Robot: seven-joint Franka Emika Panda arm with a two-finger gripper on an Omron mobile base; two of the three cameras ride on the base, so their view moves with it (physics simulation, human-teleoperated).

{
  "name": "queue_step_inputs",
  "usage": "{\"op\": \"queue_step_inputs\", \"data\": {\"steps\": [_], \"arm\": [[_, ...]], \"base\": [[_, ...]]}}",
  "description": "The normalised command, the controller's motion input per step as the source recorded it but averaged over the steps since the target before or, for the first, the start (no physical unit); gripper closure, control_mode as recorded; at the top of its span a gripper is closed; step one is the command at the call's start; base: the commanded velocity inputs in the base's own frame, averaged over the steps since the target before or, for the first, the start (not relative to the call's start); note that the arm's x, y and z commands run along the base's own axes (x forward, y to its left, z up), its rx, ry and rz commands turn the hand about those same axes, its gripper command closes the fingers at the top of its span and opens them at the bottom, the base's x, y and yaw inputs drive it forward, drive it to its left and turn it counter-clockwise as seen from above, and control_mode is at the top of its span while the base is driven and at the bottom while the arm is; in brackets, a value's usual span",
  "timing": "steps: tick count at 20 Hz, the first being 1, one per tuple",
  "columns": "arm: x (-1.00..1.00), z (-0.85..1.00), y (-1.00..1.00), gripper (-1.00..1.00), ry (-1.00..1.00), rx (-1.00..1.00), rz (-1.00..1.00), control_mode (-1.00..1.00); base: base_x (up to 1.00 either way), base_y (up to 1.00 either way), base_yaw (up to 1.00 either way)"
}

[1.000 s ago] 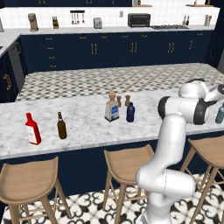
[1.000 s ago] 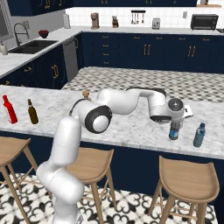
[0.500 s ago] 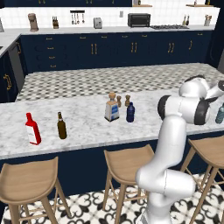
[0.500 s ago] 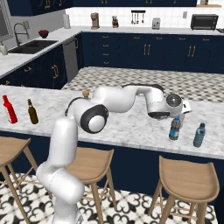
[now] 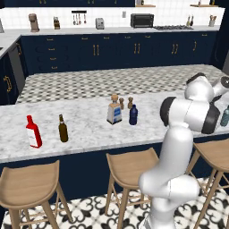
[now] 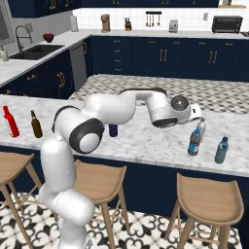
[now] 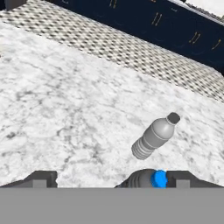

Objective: Move the plastic bottles in the middle to the plastics group, and the glass bottles in the middle to the glass group.

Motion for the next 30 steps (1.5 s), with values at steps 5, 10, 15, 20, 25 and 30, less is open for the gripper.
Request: {"op": "queue_step_inputs", "data": {"steps": [5,10,15,20,25,30], "arm": [[-0.13,0.15,0.80,-1.00,0.00,0.00,-0.09,-1.00],[-0.07,0.16,0.84,-1.00,0.00,0.01,-0.10,-1.00],[0.00,0.31,0.71,-1.00,0.00,0.11,0.00,-1.00],[0.00,0.38,0.53,-1.00,0.00,0.17,-0.01,-1.00],[-0.04,0.14,0.56,-1.00,0.01,0.23,-0.05,-1.00],[-0.13,0.00,0.55,-1.00,0.00,0.27,-0.02,-1.00]], "base": [[0.00,0.00,0.00],[0.00,0.00,0.00],[0.00,0.00,0.00],[0.00,0.00,0.00],[0.00,0.00,0.00],[0.00,0.00,0.00]]}}
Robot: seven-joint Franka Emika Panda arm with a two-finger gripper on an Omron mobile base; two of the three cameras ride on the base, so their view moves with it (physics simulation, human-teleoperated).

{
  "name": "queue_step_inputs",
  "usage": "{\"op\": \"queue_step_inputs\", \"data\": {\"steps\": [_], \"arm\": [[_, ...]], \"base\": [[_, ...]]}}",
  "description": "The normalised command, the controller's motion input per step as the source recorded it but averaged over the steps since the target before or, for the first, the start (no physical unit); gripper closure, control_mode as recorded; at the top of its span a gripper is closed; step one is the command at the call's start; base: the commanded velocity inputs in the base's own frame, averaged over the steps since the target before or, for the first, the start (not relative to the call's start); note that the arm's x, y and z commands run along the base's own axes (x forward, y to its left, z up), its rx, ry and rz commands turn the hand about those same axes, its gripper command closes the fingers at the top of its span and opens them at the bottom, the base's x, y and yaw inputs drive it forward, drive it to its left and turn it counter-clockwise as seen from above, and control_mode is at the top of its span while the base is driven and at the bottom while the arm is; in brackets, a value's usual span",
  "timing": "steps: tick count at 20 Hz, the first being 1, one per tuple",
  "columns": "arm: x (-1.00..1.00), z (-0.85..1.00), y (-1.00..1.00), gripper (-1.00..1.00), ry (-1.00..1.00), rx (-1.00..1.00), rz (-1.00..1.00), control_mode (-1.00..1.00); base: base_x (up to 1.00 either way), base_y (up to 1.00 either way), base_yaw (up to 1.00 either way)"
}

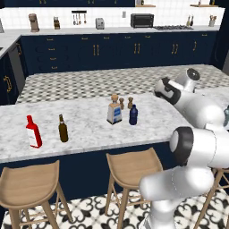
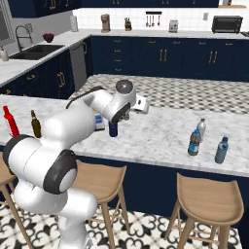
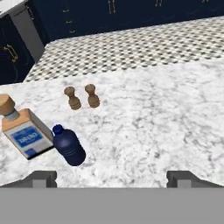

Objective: Move the plastic bottles in the middle to the plastics group, and the glass bottles in the middle to the glass group.

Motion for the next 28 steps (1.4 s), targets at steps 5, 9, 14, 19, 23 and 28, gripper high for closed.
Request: {"op": "queue_step_inputs", "data": {"steps": [5,9,14,19,23,28], "arm": [[0.00,-0.02,0.60,-1.00,0.00,0.20,-0.02,-1.00],[0.02,0.00,0.62,-1.00,0.02,-0.10,-0.03,-1.00],[0.00,-0.18,0.62,-1.00,0.07,-0.24,-0.02,-1.00],[0.17,-0.33,0.41,-1.00,0.14,-0.14,0.00,-1.00],[0.15,-0.26,0.07,-1.00,0.04,-0.11,0.00,-1.00],[0.09,-0.27,-0.06,-1.00,0.00,0.01,0.00,-1.00]], "base": [[0.00,0.00,0.00],[0.00,0.00,0.00],[0.00,0.00,0.00],[0.00,0.00,0.00],[0.00,0.00,0.00],[0.00,0.00,0.00]]}}
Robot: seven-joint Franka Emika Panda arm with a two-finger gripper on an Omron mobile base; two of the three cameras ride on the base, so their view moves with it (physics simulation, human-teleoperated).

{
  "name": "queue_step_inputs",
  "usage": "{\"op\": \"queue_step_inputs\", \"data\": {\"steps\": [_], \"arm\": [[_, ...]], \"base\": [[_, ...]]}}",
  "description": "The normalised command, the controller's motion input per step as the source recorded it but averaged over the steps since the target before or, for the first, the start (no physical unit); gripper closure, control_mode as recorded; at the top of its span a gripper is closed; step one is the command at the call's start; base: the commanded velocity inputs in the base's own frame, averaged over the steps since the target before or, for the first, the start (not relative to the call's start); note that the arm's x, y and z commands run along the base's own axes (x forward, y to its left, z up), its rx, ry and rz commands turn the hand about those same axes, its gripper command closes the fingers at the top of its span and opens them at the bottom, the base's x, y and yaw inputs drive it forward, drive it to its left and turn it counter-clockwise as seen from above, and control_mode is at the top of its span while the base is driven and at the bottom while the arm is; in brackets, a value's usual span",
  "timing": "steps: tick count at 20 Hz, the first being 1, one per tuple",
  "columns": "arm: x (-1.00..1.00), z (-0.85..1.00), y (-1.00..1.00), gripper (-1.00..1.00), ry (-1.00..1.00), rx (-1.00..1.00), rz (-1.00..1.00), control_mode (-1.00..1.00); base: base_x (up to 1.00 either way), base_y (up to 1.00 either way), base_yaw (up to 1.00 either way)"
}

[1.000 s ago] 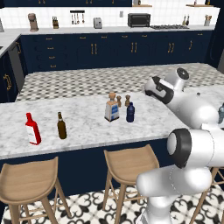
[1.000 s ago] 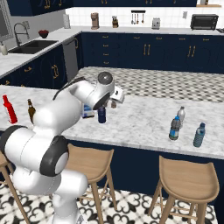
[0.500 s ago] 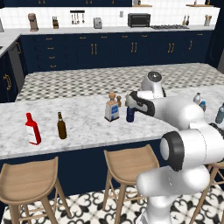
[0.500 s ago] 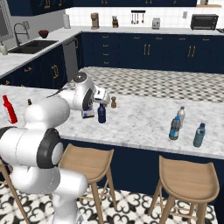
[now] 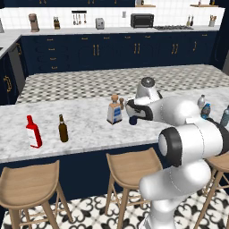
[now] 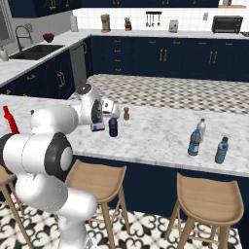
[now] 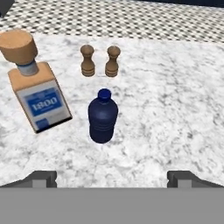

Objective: Move the plastic bottles in the middle to the plastics group, and the glass bottles in the middle to the glass group.

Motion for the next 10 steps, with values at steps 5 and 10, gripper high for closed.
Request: {"op": "queue_step_inputs", "data": {"steps": [5,10], "arm": [[0.43,-0.26,-0.14,-1.00,0.00,0.11,0.00,-1.00],[0.47,-0.19,-0.03,-1.00,0.00,0.10,0.00,-1.00]], "base": [[0.00,0.00,0.00],[0.00,0.00,0.00]]}}
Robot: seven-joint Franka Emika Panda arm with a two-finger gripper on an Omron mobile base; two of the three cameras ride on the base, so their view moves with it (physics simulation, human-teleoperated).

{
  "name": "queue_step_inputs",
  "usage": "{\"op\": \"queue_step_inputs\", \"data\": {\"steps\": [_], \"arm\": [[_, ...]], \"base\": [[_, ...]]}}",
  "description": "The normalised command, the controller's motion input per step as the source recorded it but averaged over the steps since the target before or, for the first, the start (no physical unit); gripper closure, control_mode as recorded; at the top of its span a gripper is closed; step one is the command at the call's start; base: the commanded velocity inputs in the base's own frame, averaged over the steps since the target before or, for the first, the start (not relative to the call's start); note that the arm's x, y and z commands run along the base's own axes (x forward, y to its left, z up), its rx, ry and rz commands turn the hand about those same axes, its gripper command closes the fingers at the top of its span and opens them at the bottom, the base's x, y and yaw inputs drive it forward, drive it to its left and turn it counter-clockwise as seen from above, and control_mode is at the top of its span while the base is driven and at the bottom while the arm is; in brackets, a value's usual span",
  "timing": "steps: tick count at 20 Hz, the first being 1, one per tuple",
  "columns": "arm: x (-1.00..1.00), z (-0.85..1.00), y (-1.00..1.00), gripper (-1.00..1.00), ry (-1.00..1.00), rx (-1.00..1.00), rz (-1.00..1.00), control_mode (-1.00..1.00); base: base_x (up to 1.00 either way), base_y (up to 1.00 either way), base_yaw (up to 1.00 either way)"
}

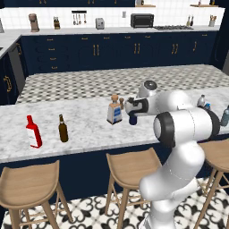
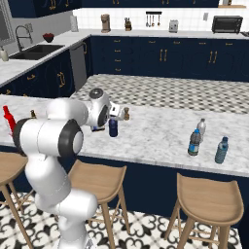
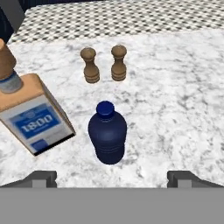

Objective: Move the plastic bottles in the middle to the plastics group, and the glass bottles in the middle to the glass group.

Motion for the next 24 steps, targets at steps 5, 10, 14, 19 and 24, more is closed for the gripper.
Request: {"op": "queue_step_inputs", "data": {"steps": [5,10,14,19,24], "arm": [[0.33,-0.19,0.00,-1.00,0.00,0.05,0.00,-1.00],[0.34,-0.23,0.00,-1.00,0.00,0.01,0.00,-1.00],[0.27,-0.13,0.02,-1.00,0.00,0.00,0.00,-1.00],[0.25,-0.09,0.07,-1.00,0.00,0.00,0.00,-1.00],[0.25,-0.21,0.07,-1.00,0.00,0.00,0.00,-1.00]], "base": [[0.00,0.00,0.00],[0.00,0.00,0.00],[0.00,0.00,0.00],[0.00,0.00,0.00],[0.00,0.00,0.00]]}}
